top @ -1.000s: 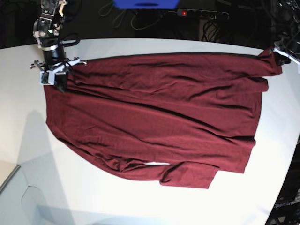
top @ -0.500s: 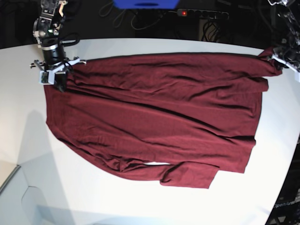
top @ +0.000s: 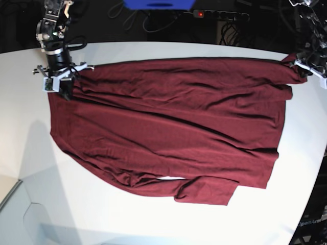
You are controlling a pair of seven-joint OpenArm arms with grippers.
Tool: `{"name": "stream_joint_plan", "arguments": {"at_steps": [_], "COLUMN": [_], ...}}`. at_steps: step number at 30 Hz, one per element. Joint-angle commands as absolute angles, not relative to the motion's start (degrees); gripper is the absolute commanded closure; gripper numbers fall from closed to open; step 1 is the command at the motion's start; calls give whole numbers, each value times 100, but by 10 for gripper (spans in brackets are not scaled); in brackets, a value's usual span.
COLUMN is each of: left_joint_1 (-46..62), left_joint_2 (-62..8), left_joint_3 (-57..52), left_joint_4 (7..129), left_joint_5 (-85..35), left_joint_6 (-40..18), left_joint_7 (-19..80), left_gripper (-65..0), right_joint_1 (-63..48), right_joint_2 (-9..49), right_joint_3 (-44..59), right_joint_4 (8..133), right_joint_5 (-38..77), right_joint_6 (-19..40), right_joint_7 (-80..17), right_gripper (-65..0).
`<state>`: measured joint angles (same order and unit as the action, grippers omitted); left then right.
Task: Layout the t-shirt on the table in an organized manner, then fold the t-shirt properly
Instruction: 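Pull the shirt edge with the left gripper away from the right gripper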
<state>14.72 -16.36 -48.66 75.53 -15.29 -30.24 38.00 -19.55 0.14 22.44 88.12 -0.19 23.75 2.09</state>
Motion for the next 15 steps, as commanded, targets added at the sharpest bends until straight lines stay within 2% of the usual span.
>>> {"name": "stream_joint_plan", "arguments": {"at_steps": [1,2,8,15], "left_joint_1": [1490,1490,1552,1552], "left_joint_2": [-1701,-1692,-1631,-1015], "left_joint_3": [-4892,-4901,-4927,-5648], "left_joint_4": [7600,7635,8233,10026], "left_joint_5": [-1455,-1455,-1516,-1516], "left_joint_6": [-3046,-3046,-3055,-3064], "left_joint_7": [3934,3934,3969,3996], "left_gripper": [-56,0,0,0], "right_joint_1": [-1930,-1921,-1903,-1798], "right_joint_2": [48,48,48,48], "right_joint_3": [2255,2255,2255,2088], "right_joint_4": [8892,8892,8945,8945], "right_joint_5": [31,31,31,31], "right_joint_6": [2369,2369,2369,2369], "right_joint_7": [365,365,400,391], "right_gripper": [0,0,0,0]}}
